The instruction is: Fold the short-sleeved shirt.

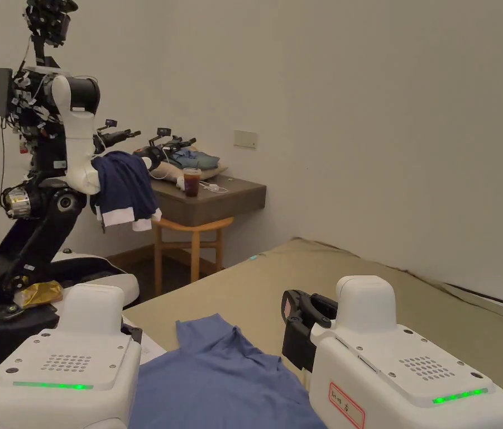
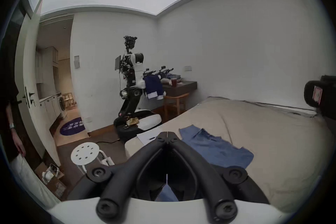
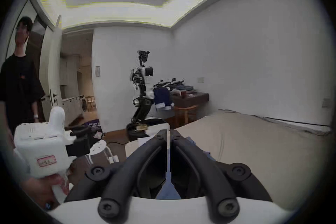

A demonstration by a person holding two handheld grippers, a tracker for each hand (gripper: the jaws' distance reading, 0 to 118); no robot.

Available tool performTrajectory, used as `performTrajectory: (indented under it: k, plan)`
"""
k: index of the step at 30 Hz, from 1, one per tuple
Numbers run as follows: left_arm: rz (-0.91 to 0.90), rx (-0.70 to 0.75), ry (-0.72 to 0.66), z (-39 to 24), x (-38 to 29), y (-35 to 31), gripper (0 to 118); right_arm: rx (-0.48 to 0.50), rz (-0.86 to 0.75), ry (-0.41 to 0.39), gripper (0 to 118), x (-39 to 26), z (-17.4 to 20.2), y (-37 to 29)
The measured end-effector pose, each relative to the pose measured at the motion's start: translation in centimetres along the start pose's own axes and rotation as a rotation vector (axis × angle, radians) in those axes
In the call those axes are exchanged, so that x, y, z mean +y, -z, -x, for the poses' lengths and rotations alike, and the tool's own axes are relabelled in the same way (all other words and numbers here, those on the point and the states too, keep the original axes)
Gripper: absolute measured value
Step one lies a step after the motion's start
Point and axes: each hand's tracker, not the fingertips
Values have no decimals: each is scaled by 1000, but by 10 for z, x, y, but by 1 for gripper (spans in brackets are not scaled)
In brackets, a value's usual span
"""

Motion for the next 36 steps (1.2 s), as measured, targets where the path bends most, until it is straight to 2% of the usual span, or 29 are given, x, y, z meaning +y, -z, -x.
performTrajectory:
  k: [3, 9, 13, 15, 17, 19, 22, 25, 26, 27, 28, 30, 31, 33, 36]
  plan:
    - [27, -60, 18, -17, -6, 13, 0, -35, 36, 10, 5, -9, -15, -1]
    - [180, -295, 24, -80, -22, 66, 0, -130, 105, -9, 5, -32, -56, -7]
    - [360, -444, 93, -146, -40, 144, 0, -203, 163, -24, 5, -53, -90, -8]
    - [477, -534, 90, -179, -54, 193, 0, -248, 202, -30, 5, -64, -108, -8]
    - [668, -621, 50, -215, -74, 251, 0, -288, 242, -22, 5, -76, -127, -7]
    - [805, -648, 55, -246, -93, 297, 0, -313, 274, -10, 5, -86, -145, -7]
    - [797, -609, 236, -288, -115, 331, 0, -347, 313, 14, 5, -101, -169, -6]
    - [811, -652, 285, -311, -128, 347, 0, -366, 337, 28, 5, -115, -186, -4]
    - [790, -637, 294, -317, -131, 350, 26, -370, 345, 31, 5, -120, -191, -3]
    - [758, -621, 305, -319, -135, 351, 94, -369, 353, 35, 5, -123, -194, -3]
    - [771, -631, 297, -322, -140, 357, 110, -364, 361, 39, 5, -127, -197, -3]
    - [909, -735, 308, -330, -148, 371, 110, -359, 375, 49, 5, -133, -201, -2]
    - [981, -697, 332, -334, -155, 374, 110, -355, 380, 52, 5, -136, -202, -3]
    - [985, -634, 383, -341, -168, 382, 110, -349, 387, 55, 5, -141, -203, -4]
    - [956, -600, 388, -344, -187, 388, 110, -342, 392, 66, 5, -145, -204, -8]
